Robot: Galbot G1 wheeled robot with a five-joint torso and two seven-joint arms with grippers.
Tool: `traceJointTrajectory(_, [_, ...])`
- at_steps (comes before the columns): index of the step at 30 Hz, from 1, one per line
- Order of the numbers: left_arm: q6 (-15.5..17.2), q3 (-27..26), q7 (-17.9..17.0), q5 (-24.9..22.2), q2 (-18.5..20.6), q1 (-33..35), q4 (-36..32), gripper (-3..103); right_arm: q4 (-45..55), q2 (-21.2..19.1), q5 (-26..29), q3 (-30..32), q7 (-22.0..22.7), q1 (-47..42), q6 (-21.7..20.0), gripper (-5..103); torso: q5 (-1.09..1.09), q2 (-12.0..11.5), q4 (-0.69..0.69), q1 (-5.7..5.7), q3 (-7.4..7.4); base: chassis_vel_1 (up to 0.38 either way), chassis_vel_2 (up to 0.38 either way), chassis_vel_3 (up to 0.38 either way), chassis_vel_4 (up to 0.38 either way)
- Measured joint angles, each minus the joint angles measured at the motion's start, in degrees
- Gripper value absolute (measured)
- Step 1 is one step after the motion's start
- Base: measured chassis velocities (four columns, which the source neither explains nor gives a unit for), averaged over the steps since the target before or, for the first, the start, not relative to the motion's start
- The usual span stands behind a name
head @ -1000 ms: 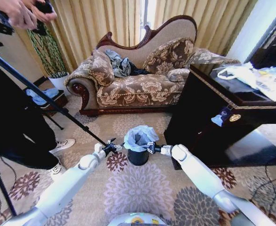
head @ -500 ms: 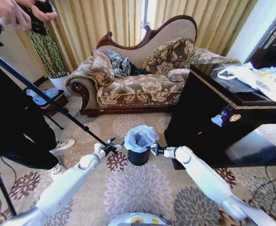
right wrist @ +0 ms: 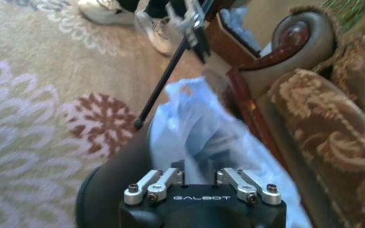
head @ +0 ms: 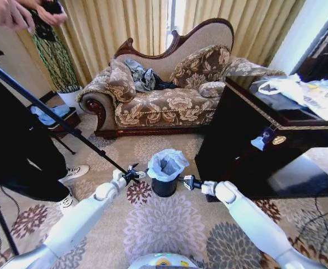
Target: Place a garbage bag over the trash bin.
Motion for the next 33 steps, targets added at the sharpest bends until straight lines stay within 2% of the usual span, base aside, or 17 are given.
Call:
traceJointTrajectory(1, [0.0,0.0,0.0,0.0,0.0,0.1,-0.2,93,0.4,-0.1,0.0,-0.5,0.0,0.6,-0.3,32,-0.01,0.0,0.0,0.0,0.0,0.0,0.0,0.0,0.0])
traceJointTrajectory(4, [0.3,-0.1,-0.1,-0.4,0.2,0.1,-0.9,93,0.6,-0.2,-0.5,-2.1,-0.2,2.5,-0.5,37,-0.01,0.0,0.02,0.0,0.0,0.0,0.0,0.0,0.0])
traceJointTrajectory(7, [3.0,0.3,-1.6,-6.0,0.1,-0.6,-3.9,97,0.7,-0.9,-0.9,-1.2,-1.5,2.6,-0.5,53,0.03,0.0,0.04,0.0,0.01,0.0,0.0,0.0,0.0])
traceJointTrajectory(8, [4.0,0.7,-2.5,-7.5,-0.3,-1.4,-4.5,95,1.3,-1.9,-0.7,0.0,-1.6,1.4,-0.7,59,0.04,0.0,0.05,0.0,0.01,0.0,0.0,0.0,0.0])
traceJointTrajectory(9, [4.0,0.7,-2.5,-7.5,-0.3,-1.4,-4.5,95,1.3,-1.9,-0.7,0.0,-1.6,1.4,-0.7,59,0.04,0.0,0.05,0.0,0.01,0.0,0.0,0.0,0.0])
traceJointTrajectory(10, [4.6,1.2,-3.0,-8.2,-0.7,-2.3,-4.7,93,1.9,-3.0,-0.2,1.0,-1.5,-0.1,-0.9,64,0.02,0.0,0.03,0.0,0.0,0.0,0.0,0.0,0.0])
traceJointTrajectory(11, [5.0,1.8,-3.2,-8.5,-1.1,-3.1,-4.6,93,2.4,-4.3,0.4,1.7,-1.3,-1.5,-1.2,64,-0.01,0.0,-0.01,0.0,0.0,0.0,0.0,0.0,0.0])
traceJointTrajectory(12, [5.5,2.1,-3.2,-8.3,-1.3,-3.6,-4.5,92,2.6,-5.7,1.5,2.2,-1.2,-2.6,-1.3,75,-0.03,0.0,-0.13,0.0,0.0,0.0,0.0,0.0,0.0])
traceJointTrajectory(14, [5.5,2.0,-3.2,-7.7,-1.2,-3.3,-4.6,92,2.6,-6.0,1.9,2.3,-1.2,-2.6,-1.4,75,-0.01,0.0,-0.11,0.0,0.0,0.0,0.0,0.0,0.0])
traceJointTrajectory(16, [5.4,1.8,-2.7,-5.7,-0.8,-2.9,-4.6,91,2.9,-6.5,2.5,2.7,-1.2,-3.0,-1.6,86,0.08,0.0,0.0,0.0,0.01,0.0,0.0,0.0,0.0])
traceJointTrajectory(17, [5.4,2.9,-2.4,-4.9,-0.9,-3.9,-4.0,89,3.7,-7.1,3.1,3.5,-0.6,-4.1,-2.0,91,0.03,0.0,0.09,0.0,0.01,0.0,0.0,0.0,0.0])
traceJointTrajectory(18, [5.4,4.3,-2.3,-4.5,-1.5,-5.4,-2.9,88,4.4,-7.6,3.5,4.2,0.1,-5.2,-2.4,96,-0.02,0.0,0.07,0.0,0.0,0.0,0.0,0.0,0.0])
traceJointTrajectory(24, [5.0,9.5,-1.1,-3.0,-4.4,-10.4,1.2,88,6.4,-8.6,4.3,6.5,2.2,-8.7,-3.3,100,0.02,0.0,-0.02,0.0,0.0,0.0,0.0,0.0,0.0])
traceJointTrajectory(26, [4.5,13.6,0.0,-2.4,-6.2,-13.4,3.7,87,7.7,-9.1,5.1,7.8,3.0,-10.5,-3.9,100,0.04,0.0,-0.04,0.0,0.01,0.0,0.0,0.0,0.0])
traceJointTrajectory(27, [4.5,13.6,0.0,-2.4,-6.2,-13.4,3.7,87,7.7,-9.1,5.1,7.8,3.0,-10.5,-3.9,100,0.04,0.0,-0.04,0.0,0.01,0.0,0.0,0.0,0.0])
traceJointTrajectory(31, [4.0,20.2,1.3,-2.2,-9.7,-17.6,8.1,87,8.8,-9.6,7.3,10.2,3.0,-12.3,-4.8,100,0.01,0.0,0.02,0.0,0.0,0.0,0.0,0.0,0.0])
traceJointTrajectory(33, [4.0,21.0,1.3,-2.2,-10.4,-18.0,8.6,87,9.0,-9.7,8.1,10.6,3.0,-12.6,-5.0,100,0.01,0.0,0.01,0.0,0.0,0.0,0.0,0.0,0.0])
